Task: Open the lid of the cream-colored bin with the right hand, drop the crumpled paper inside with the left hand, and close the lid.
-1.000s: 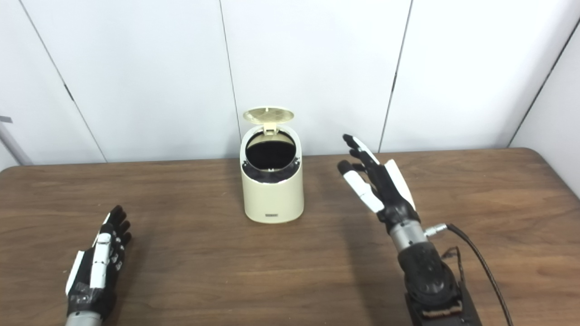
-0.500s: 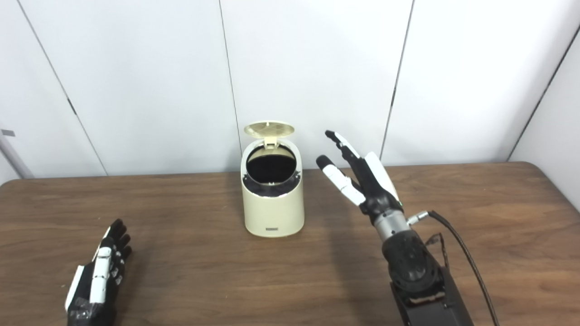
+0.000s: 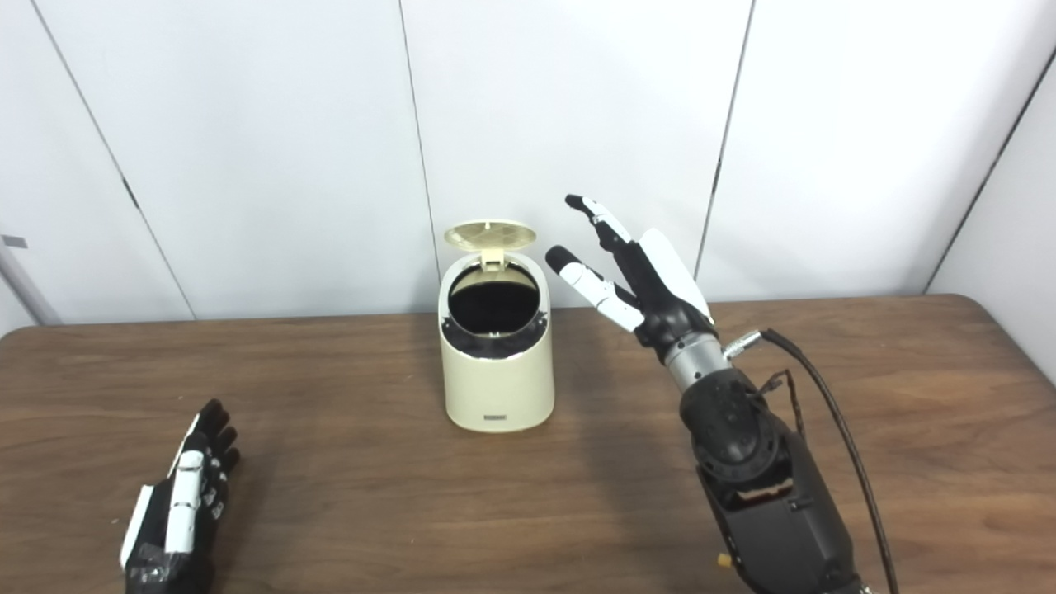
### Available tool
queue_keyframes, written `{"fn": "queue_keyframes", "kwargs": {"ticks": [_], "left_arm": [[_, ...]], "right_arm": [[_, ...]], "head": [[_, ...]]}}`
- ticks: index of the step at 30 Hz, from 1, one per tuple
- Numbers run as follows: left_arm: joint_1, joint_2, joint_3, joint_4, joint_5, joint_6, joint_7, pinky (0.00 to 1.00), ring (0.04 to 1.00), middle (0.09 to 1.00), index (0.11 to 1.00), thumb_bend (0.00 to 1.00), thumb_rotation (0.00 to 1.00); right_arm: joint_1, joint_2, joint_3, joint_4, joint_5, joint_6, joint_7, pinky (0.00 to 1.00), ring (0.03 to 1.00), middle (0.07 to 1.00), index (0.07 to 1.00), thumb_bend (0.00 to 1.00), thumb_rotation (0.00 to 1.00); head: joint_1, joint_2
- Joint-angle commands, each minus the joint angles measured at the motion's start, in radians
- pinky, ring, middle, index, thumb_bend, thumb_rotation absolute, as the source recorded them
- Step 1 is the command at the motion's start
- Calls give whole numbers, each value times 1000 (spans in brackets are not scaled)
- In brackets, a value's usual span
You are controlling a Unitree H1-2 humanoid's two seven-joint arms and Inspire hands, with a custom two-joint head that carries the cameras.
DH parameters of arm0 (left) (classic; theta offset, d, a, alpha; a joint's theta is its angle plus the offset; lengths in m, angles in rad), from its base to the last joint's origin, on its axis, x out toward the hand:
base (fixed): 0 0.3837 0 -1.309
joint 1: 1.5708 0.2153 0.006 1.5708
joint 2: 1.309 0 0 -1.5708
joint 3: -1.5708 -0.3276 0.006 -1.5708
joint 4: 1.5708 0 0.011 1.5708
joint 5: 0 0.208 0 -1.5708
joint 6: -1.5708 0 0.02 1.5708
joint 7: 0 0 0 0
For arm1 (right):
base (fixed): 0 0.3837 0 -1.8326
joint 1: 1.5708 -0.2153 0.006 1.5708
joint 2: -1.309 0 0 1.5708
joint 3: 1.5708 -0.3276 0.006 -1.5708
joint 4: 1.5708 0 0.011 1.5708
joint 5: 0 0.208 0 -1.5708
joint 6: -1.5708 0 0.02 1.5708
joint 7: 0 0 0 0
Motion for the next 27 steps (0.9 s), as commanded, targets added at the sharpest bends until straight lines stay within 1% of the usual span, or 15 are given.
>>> {"fn": "queue_keyframes", "kwargs": {"ticks": [1,5,11,15,20,22,27], "left_arm": [[-5,-6,-9,7,-12,-4,-16,1000,1000,1000,1000,363,834],[-5,-4,-12,10,-13,-10,-19,1000,1000,1000,1000,352,827],[-1,-5,-17,6,-8,-10,-16,1000,1000,1000,1000,349,823],[-2,-4,-17,8,-12,-7,-17,1000,1000,1000,1000,348,816],[-2,-6,-18,8,-10,-8,-16,1000,1000,1000,1000,343,812],[-2,-5,-19,11,-11,-10,-18,1000,1000,1000,1000,342,816],[-3,-8,-19,12,-5,-12,-12,1000,1000,1000,1000,342,810]], "right_arm": [[-68,-15,0,-6,-11,-10,3,870,943,958,931,564,1000],[-90,-17,7,6,-16,-1,21,866,940,952,929,569,1000],[-122,-40,33,18,-47,2,57,875,937,941,924,553,1000],[-144,-56,50,29,-63,-8,76,877,937,937,919,536,1000],[-163,-70,63,38,-66,-23,102,853,923,930,915,516,1000],[-168,-75,69,37,-68,-18,114,859,928,930,915,518,1000],[-180,-88,87,33,-85,-13,140,921,971,937,904,528,1000]], "head": [[1,1],[2,2],[5,4],[6,5],[8,6],[9,7],[10,9]]}}
